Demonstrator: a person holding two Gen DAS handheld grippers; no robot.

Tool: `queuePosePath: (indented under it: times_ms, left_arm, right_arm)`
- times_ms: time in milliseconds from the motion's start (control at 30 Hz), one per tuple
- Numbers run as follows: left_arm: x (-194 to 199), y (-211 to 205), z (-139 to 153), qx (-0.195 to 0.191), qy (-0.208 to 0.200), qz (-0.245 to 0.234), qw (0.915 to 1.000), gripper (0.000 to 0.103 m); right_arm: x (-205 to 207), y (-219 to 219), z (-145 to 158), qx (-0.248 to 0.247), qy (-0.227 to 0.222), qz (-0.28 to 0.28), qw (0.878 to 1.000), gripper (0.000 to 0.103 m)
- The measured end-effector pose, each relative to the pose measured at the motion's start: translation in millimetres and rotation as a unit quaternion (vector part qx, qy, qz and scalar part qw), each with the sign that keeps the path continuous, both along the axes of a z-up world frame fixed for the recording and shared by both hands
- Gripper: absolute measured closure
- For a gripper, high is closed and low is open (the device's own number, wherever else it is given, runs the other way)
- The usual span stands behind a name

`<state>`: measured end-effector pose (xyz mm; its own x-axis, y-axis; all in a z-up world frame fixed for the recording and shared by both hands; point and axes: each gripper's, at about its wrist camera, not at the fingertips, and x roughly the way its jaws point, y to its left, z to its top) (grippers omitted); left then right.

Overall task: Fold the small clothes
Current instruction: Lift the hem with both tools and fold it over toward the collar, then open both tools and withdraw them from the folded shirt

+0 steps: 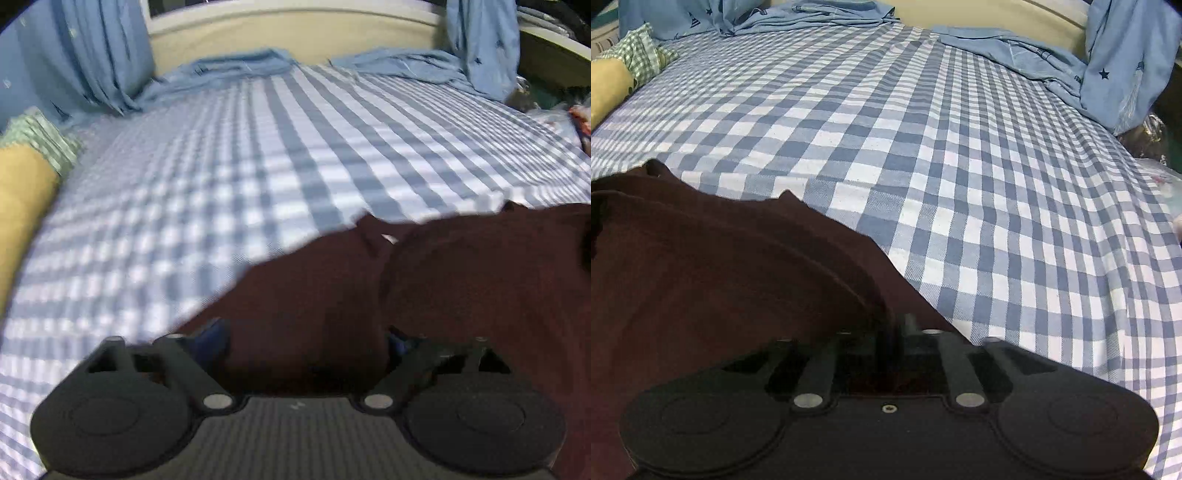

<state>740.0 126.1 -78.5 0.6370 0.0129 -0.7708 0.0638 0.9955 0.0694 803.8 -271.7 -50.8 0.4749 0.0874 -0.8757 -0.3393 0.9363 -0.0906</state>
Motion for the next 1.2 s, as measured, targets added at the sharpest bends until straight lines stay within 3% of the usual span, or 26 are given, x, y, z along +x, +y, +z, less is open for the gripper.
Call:
queuePosePath:
  times_ms: [67, 133, 233, 400, 567, 733, 833, 1033, 1100, 1200]
  left_arm:
    - [5, 21, 12, -0.047, 0.0, 0.006, 0.9989, 0.014]
    - [9, 40, 24, -0.088, -0.002, 0.012, 0.9961, 0.012]
    - [10, 57, 39, -0.099, -0.014, 0.029, 0.9946, 0.011]
    - [10, 87, 63, -0.113, -0.049, 0.101, 0.9872, 0.011]
    - [-23, 81, 73, -0.117, -0.076, 0.092, 0.986, 0.011]
    - [-94, 33, 53, -0.111, -0.078, 0.015, 0.9907, 0.009]
    - [-131, 14, 31, -0.123, -0.066, -0.015, 0.9901, 0.009]
    - [-170, -3, -6, -0.108, -0.04, -0.018, 0.9932, 0.009]
    - [-176, 0, -17, -0.085, -0.032, -0.009, 0.9959, 0.009]
    - [-187, 8, -26, -0.063, -0.039, -0.005, 0.9973, 0.01]
  right_arm:
    - [4, -3, 7, -0.002, -0.009, -0.021, 1.0, 0.012]
    - [2, -13, 20, 0.026, -0.022, -0.022, 0.999, 0.015]
    - [3, -31, 37, 0.056, -0.029, -0.043, 0.997, 0.014]
    - [-12, -44, 52, -0.003, -0.062, -0.037, 0.997, 0.015]
    - [-49, -54, 62, 0.084, -0.073, -0.027, 0.993, 0.015]
    - [-103, -63, 54, 0.207, -0.049, -0.025, 0.977, 0.016]
    - [-140, -57, 40, 0.247, -0.043, -0.011, 0.968, 0.016]
    - [-190, -34, 12, 0.249, -0.049, 0.002, 0.967, 0.016]
    - [-200, -33, 3, 0.246, -0.049, -0.006, 0.968, 0.016]
    - [-205, -37, -13, 0.212, -0.051, -0.033, 0.975, 0.016]
